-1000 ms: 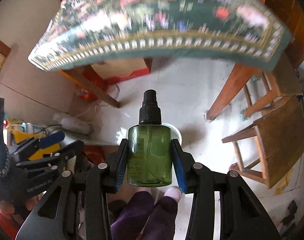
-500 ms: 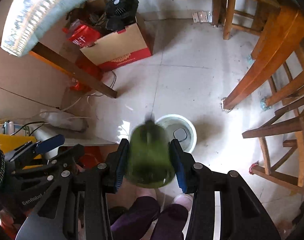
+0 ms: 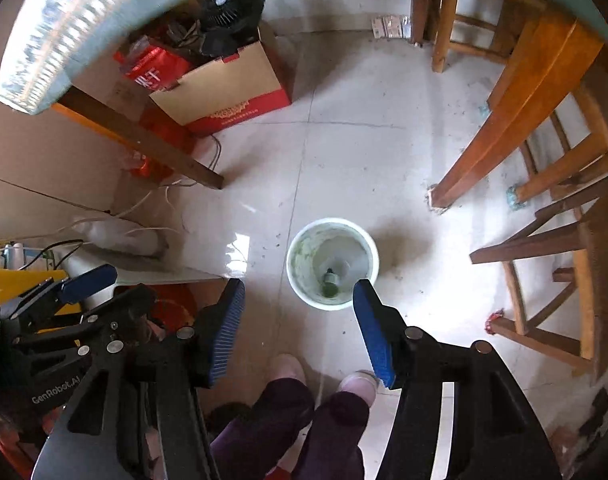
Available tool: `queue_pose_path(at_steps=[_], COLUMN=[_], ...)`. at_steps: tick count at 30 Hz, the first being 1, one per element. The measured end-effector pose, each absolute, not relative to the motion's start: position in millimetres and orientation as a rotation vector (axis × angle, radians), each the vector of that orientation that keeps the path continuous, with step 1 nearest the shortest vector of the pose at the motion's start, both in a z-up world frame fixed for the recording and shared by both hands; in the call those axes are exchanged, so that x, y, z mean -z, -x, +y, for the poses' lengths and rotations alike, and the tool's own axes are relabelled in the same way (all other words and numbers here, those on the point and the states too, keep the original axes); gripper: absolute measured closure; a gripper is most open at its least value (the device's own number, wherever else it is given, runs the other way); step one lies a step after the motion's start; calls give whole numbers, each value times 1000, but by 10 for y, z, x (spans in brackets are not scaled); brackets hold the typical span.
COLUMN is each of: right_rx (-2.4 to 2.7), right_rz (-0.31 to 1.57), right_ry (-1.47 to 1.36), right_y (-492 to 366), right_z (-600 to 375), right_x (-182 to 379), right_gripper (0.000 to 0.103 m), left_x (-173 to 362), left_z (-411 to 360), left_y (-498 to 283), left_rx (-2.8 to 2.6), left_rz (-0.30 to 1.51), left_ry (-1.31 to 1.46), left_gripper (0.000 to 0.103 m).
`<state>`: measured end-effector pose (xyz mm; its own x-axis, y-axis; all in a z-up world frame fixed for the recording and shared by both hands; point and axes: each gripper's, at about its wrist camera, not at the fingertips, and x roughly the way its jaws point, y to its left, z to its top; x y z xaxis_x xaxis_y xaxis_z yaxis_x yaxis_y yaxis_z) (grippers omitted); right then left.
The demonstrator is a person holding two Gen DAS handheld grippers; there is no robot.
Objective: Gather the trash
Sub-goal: 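Open both tools to drop the cup and bottle into the bucket, then move both tools back over the cluttered tablecloth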
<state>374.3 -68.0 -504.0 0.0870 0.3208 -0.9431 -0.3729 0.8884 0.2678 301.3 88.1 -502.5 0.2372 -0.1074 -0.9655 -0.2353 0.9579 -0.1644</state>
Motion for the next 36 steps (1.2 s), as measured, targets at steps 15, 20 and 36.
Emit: queue_pose_path(at_steps=[15,20,36], right_rx=[-480,-469,-393], right_rz=[1190,1090,761], right_ry=[40,32,14], right_y=[-3445,-3309,-3122], right_z=[-727,-734,-770], right_x=[2950,2331,1161], right_gripper=[51,51,49], left_x=[2864,2254,1346], left_z=[795,823,967], left_y=[-2948,-2846,-2799], left_rx=[-16,6,66], left_rz=[1155,1067,893], left_ry=[230,223,161], left_gripper=[42,42,37])
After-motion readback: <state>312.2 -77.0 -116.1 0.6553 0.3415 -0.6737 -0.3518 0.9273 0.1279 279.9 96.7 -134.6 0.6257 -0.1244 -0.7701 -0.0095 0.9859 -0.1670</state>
